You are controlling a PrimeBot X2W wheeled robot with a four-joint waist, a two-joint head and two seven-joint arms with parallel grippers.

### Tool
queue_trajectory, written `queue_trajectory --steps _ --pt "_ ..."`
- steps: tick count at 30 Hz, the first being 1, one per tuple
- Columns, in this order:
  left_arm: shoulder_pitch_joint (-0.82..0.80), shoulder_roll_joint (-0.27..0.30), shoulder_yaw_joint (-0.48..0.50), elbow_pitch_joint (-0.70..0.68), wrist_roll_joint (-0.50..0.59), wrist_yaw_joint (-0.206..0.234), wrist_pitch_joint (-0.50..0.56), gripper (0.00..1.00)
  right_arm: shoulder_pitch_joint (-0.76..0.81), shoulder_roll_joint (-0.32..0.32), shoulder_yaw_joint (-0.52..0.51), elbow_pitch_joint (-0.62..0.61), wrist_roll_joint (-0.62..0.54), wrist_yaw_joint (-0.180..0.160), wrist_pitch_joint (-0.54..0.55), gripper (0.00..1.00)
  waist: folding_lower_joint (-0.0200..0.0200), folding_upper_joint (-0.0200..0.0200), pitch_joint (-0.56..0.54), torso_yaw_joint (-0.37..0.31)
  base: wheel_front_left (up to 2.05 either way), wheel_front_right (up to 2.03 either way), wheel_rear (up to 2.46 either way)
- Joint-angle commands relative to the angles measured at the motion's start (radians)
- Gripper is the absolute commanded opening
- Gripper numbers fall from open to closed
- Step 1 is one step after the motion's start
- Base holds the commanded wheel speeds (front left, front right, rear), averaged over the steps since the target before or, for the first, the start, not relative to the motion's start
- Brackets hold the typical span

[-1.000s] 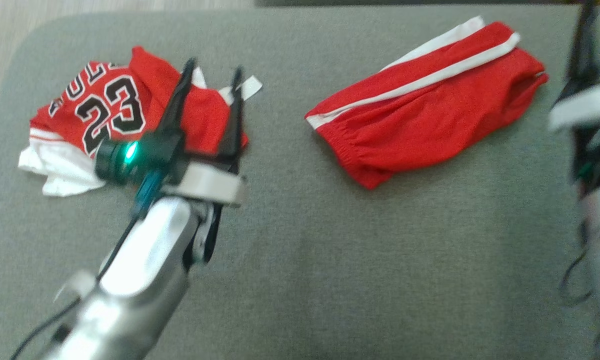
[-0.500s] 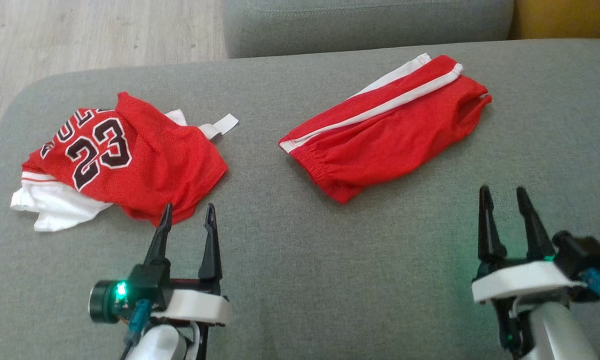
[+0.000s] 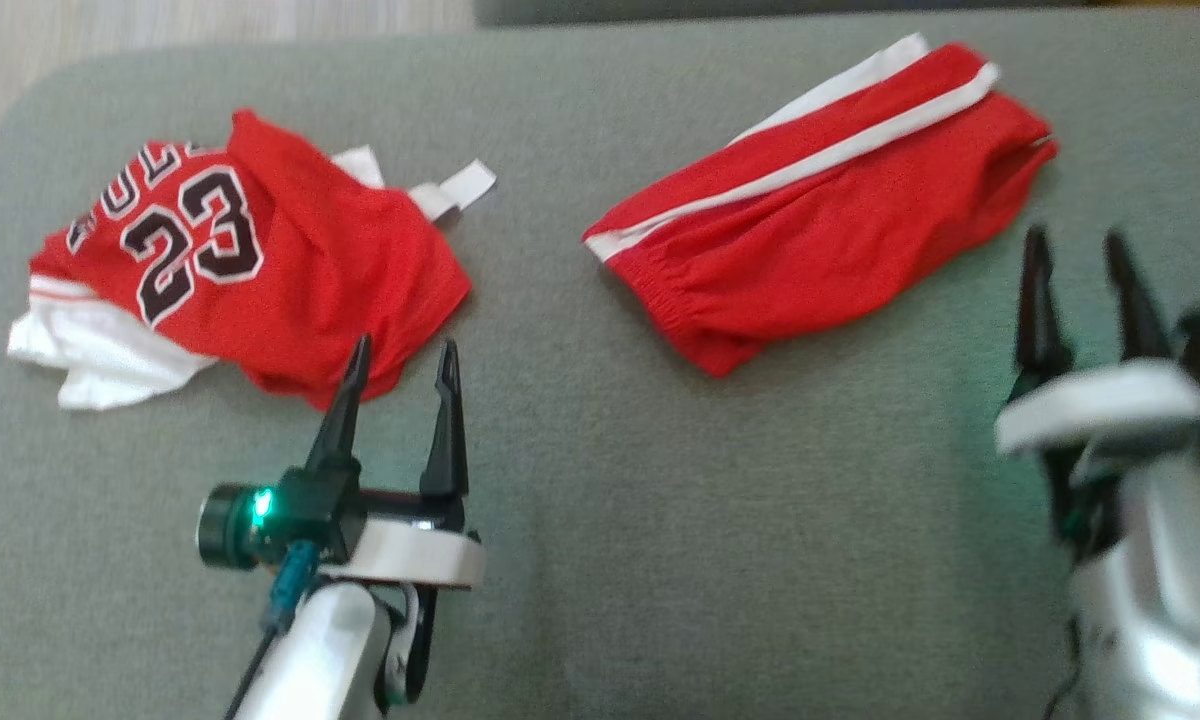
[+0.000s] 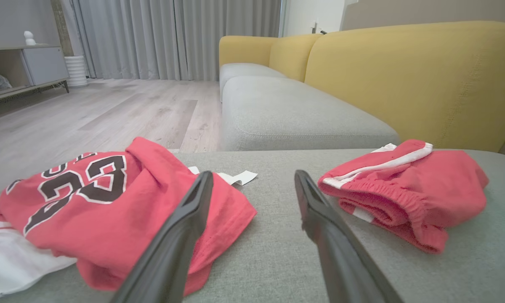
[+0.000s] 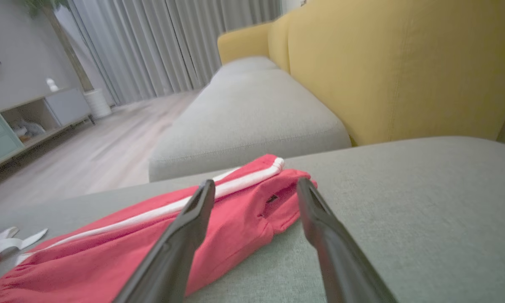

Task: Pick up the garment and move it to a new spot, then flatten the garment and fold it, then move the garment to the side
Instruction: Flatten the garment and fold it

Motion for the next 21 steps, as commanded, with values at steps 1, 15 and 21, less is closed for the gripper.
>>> queue_trajectory --steps 1,15,21 --pt "-0.037 0.005 0.041 -0.024 0.008 -0.004 -0.005 1.00 -0.053 -0.021 0.016 -0.023 -0.011 0.003 0.012 1.00 -0.0002 0.0000 0.045 0.026 0.00 0.00 0.00" --pt "-0.136 -0.048 0.043 0.005 0.052 -0.062 -0.005 1.00 -0.555 -0.148 -0.267 0.440 -0.207 0.003 0.255 1.00 -0.0002 0.0000 0.191 0.154 0.00 0.00 0.00" --pt "-0.141 -0.052 0.068 0.012 0.063 -0.070 -0.005 1.00 -0.602 -0.187 -0.371 0.586 -0.327 0.003 0.261 1.00 -0.0002 0.0000 0.198 0.168 0.00 0.00 0.00"
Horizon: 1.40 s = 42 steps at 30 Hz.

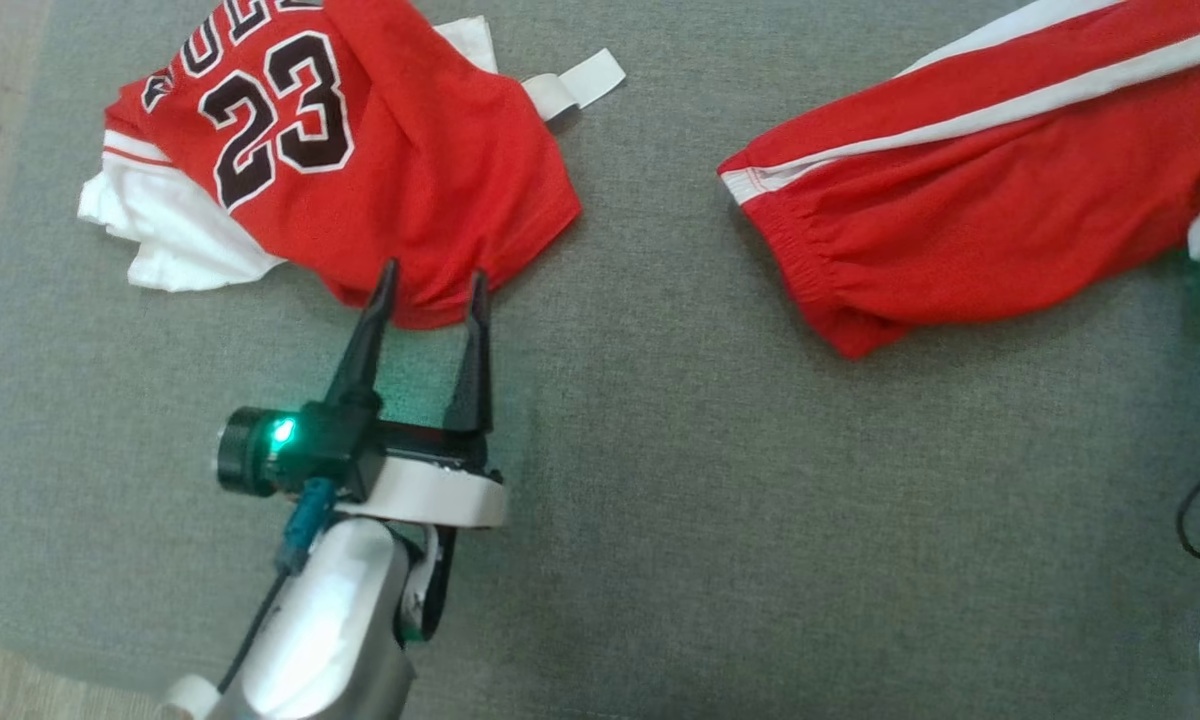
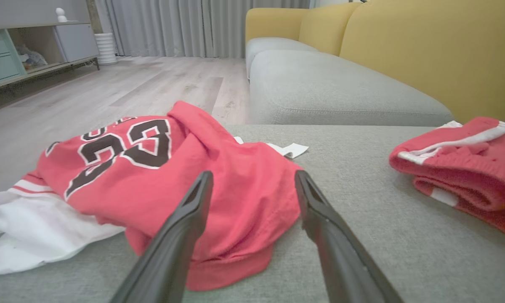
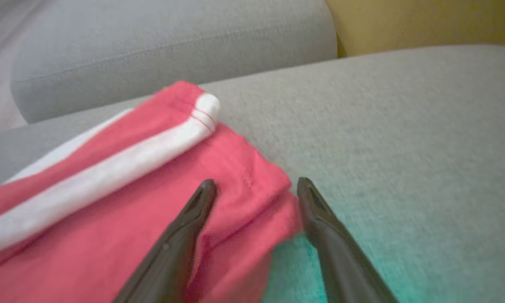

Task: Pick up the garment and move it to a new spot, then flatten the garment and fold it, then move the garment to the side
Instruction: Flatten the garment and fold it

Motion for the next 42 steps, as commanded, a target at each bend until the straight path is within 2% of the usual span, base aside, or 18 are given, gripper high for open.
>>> queue_trajectory --steps 1,5,8,9,10,19,30,42 --pt "-0.024 0.007 0.058 -0.024 0.012 -0.002 -0.005 1.00 -0.027 -0.009 -0.012 0.001 -0.032 0.003 0.003 1.00 -0.0002 0.0000 -0.001 0.002 0.00 0.00 0.00" --pt "-0.029 0.011 0.088 -0.026 0.021 -0.012 -0.005 1.00 -0.042 0.010 -0.031 0.070 -0.065 0.003 0.005 1.00 -0.0002 0.0000 -0.003 -0.001 0.00 0.00 0.00" --pt "-0.030 0.013 0.104 -0.026 0.028 -0.017 -0.005 1.00 -0.058 0.030 0.001 0.120 -0.062 0.003 0.000 1.00 -0.0002 0.0000 -0.003 -0.008 0.00 0.00 0.00" --pt "-0.030 0.013 0.109 -0.027 0.031 -0.018 -0.005 1.00 -0.064 0.032 0.012 0.133 -0.055 0.003 -0.008 0.71 -0.0002 0.0000 -0.003 -0.010 0.00 0.00 0.00" --pt "-0.030 0.012 0.113 -0.027 0.033 -0.019 -0.005 1.00 -0.070 0.034 0.025 0.143 -0.048 0.003 -0.021 0.00 -0.0002 0.0000 -0.003 -0.013 0.00 0.00 0.00" --pt "-0.016 0.007 0.127 -0.017 0.042 -0.029 -0.005 1.00 -0.071 -0.003 0.056 0.200 0.033 0.003 -0.151 0.00 -0.0002 0.0000 -0.035 -0.042 0.00 0.00 0.00" --pt "0.034 0.004 0.155 -0.005 0.047 -0.039 -0.005 1.00 0.075 -0.025 0.036 0.216 0.168 0.003 -0.262 0.00 -0.0002 0.0000 -0.143 -0.115 0.00 0.00 0.00" --pt "0.083 0.001 0.164 -0.007 0.050 -0.043 -0.005 1.00 0.248 -0.027 0.003 0.134 0.251 0.003 -0.281 0.00 -0.0002 0.0000 -0.189 -0.163 0.00 0.00 0.00"
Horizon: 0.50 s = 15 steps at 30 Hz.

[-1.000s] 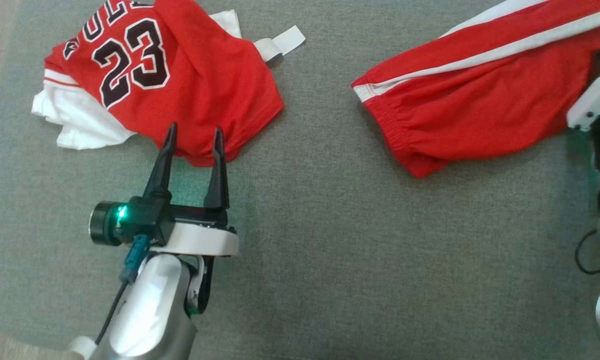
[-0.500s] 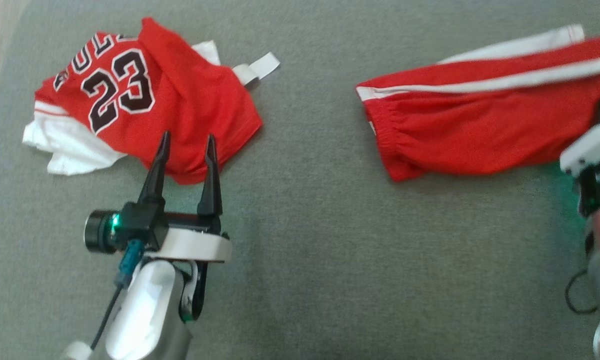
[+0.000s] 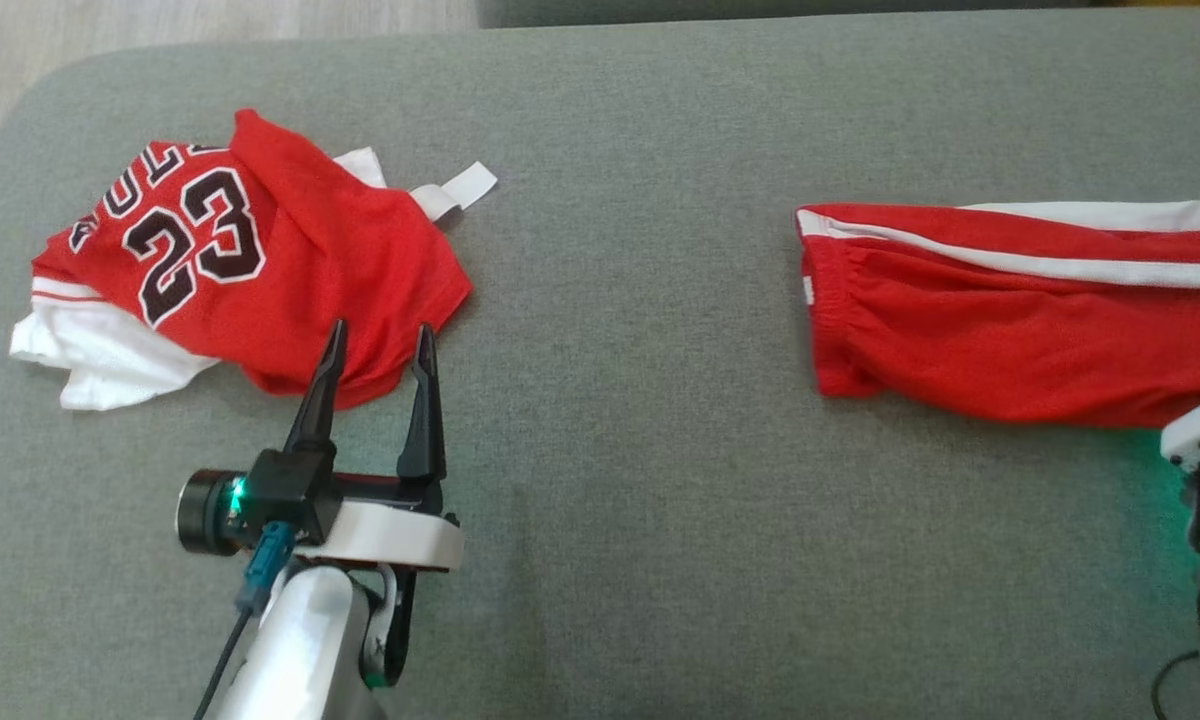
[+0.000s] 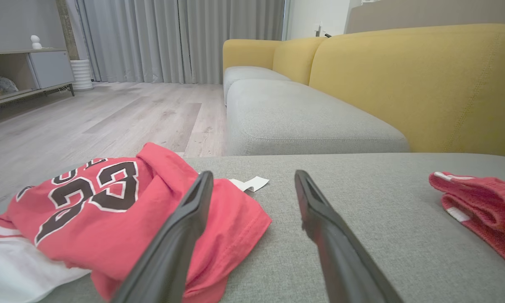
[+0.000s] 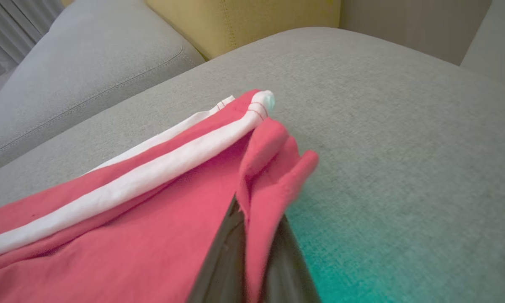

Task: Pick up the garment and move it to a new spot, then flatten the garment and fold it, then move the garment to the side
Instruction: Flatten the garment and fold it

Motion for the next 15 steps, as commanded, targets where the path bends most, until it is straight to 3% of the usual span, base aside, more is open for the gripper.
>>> queue_trajectory --steps 1,7,15 --pt "-0.007 0.004 0.039 -0.032 0.010 -0.002 -0.005 1.00 -0.007 -0.006 0.018 -0.040 0.008 0.003 -0.005 0.00 0.0002 -0.0001 0.005 0.000 0.00 0.00 0.00" --pt "-0.020 0.004 0.039 -0.027 0.017 -0.009 -0.005 1.00 -0.009 0.021 0.040 -0.119 0.040 0.003 -0.016 0.00 0.0002 -0.0001 0.017 0.008 0.00 0.00 0.00" --pt "-0.011 0.003 0.042 -0.005 0.025 -0.010 -0.005 1.00 0.009 0.087 0.204 -0.282 0.162 0.003 -0.040 0.00 0.0002 -0.0001 -0.030 0.024 0.00 0.00 0.00"
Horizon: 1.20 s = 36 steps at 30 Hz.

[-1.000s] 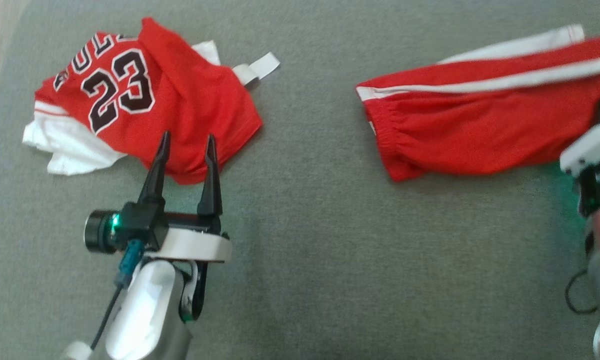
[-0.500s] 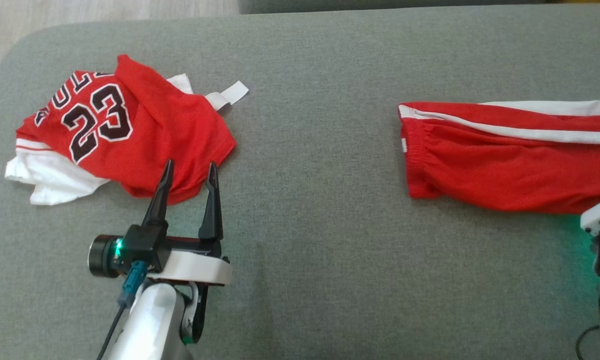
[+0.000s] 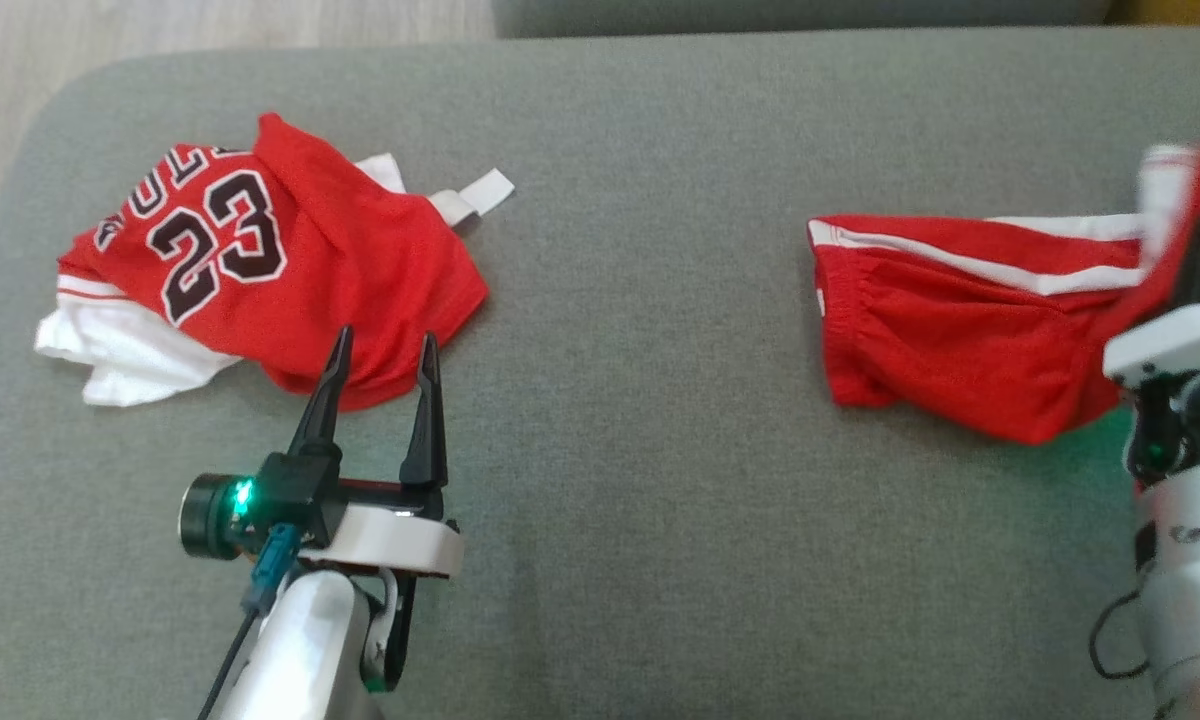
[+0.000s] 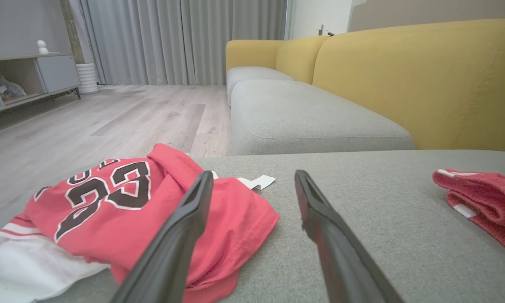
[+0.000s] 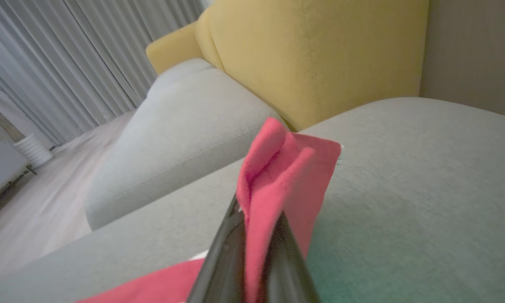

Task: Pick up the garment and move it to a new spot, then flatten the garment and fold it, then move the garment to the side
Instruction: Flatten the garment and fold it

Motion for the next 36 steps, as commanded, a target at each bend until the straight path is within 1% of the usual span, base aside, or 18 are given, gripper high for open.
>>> queue_trajectory --steps 1,6,7,9,13,16,17,22,24,25,27,31,35,36 --pt "-0.009 0.004 0.041 -0.024 0.007 -0.001 -0.005 1.00 0.010 0.007 0.071 -0.078 0.047 0.003 -0.015 0.00 0.0000 0.0000 -0.026 0.011 0.00 0.00 0.00" --pt "0.003 0.003 0.036 -0.020 0.003 -0.002 -0.005 1.00 0.055 0.016 0.224 -0.195 0.166 0.003 -0.011 0.00 0.0000 0.0000 -0.060 0.037 0.00 0.00 0.00" --pt "0.003 0.003 0.036 -0.020 0.003 -0.002 -0.005 1.00 0.055 0.016 0.224 -0.195 0.166 0.003 -0.011 0.00 0.0000 0.0000 -0.060 0.037 0.00 0.00 0.00" --pt "0.011 0.003 0.035 -0.019 0.000 -0.001 -0.005 1.00 0.074 0.013 0.288 -0.235 0.211 0.003 -0.004 0.00 0.0000 0.0000 -0.069 0.050 0.00 0.00 0.00" --pt "0.026 0.003 0.036 -0.020 -0.004 0.003 -0.005 1.00 0.103 -0.005 0.412 -0.291 0.278 0.003 0.005 0.00 0.0000 0.0000 -0.078 0.077 0.00 0.00 0.00" --pt "0.034 0.003 0.037 -0.019 -0.010 0.004 -0.005 1.00 0.115 -0.021 0.503 -0.310 0.316 0.003 0.006 0.00 0.0000 0.0000 -0.081 0.097 0.00 0.00 0.00" --pt "0.038 0.003 0.037 -0.018 -0.012 0.005 -0.005 1.00 0.119 -0.034 0.567 -0.313 0.334 0.003 0.008 0.00 0.0000 0.0000 -0.082 0.111 0.00 0.00 0.00" --pt "0.045 0.003 0.035 -0.014 -0.016 0.005 -0.005 1.00 0.130 -0.084 0.734 -0.290 0.348 0.003 0.017 0.00 0.0000 0.0000 -0.090 0.133 0.00 0.00 0.00" --pt "0.048 0.003 0.035 -0.011 -0.016 0.006 -0.005 1.00 0.137 -0.105 0.800 -0.274 0.350 0.003 0.025 0.00 0.0000 0.0000 -0.095 0.136 0.00 0.00 0.00" --pt "0.052 0.003 0.035 -0.008 -0.016 0.008 -0.005 1.00 0.145 -0.127 0.861 -0.259 0.355 0.003 0.035 0.00 0.0000 0.0000 -0.102 0.137 0.00 0.00 0.00" --pt "0.056 0.003 0.037 -0.005 -0.016 0.010 -0.005 1.00 0.155 -0.148 0.919 -0.242 0.363 0.003 0.056 0.00 0.0000 0.0000 -0.110 0.133 0.00 0.00 0.00" --pt "0.067 0.003 0.040 0.000 -0.015 0.010 -0.005 1.00 0.163 -0.191 1.014 -0.212 0.359 0.003 0.076 0.00 0.0000 0.0000 -0.127 0.119 0.00 0.00 0.00" --pt "0.077 0.004 0.043 0.001 -0.013 0.010 -0.005 1.00 0.161 -0.214 1.071 -0.185 0.366 0.003 0.092 0.00 0.0000 0.0000 -0.140 0.095 0.00 0.00 0.00" --pt "0.077 0.005 0.043 0.001 -0.012 0.009 -0.005 1.00 0.160 -0.216 1.079 -0.180 0.369 0.003 0.090 0.98 0.0000 0.0000 -0.142 0.089 0.00 0.00 0.00"
